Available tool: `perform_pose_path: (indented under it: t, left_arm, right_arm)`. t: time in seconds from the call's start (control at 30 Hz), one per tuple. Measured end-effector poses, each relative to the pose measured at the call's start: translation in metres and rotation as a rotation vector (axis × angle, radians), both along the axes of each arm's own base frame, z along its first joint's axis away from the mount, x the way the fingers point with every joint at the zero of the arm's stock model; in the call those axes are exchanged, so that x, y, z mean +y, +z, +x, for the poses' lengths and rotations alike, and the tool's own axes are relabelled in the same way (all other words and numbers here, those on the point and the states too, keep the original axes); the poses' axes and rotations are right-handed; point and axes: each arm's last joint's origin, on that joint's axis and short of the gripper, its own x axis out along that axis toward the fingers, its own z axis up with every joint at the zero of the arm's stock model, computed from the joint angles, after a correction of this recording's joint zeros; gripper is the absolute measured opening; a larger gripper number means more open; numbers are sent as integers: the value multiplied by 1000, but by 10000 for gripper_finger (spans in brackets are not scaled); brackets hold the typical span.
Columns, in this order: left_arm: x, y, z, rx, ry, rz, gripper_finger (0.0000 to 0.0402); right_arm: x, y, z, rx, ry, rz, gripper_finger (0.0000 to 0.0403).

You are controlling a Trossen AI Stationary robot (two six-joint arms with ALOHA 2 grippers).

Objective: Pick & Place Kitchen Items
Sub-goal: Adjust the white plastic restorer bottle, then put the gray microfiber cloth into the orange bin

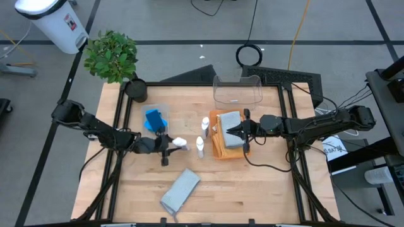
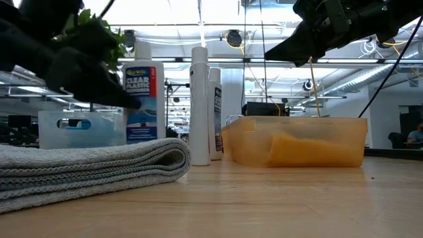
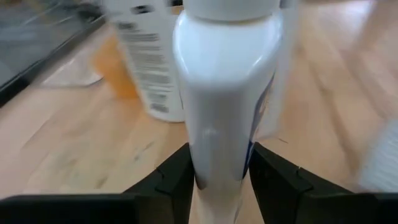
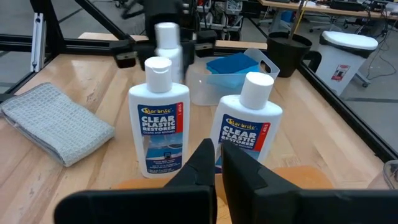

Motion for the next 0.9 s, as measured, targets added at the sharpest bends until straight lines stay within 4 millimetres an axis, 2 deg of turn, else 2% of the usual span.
perform_pose_path:
  t: [0.23, 0.4, 0.67, 0.9]
  left_arm:
    - [18, -2, 3, -12, 137, -147, 148]
    - [22, -2, 3, -19, 174, -195, 185]
    - [23, -2, 3, -15, 165, -187, 257]
    - [23, 12, 0, -65, 115, -144, 277]
  right_arm:
    - [0, 0, 0, 0, 0, -1, 4]
    - [0, 0, 0, 0, 0, -1, 4]
    - [0, 0, 0, 3, 0, 0, 4]
    - [0, 0, 0, 5, 0, 0, 4]
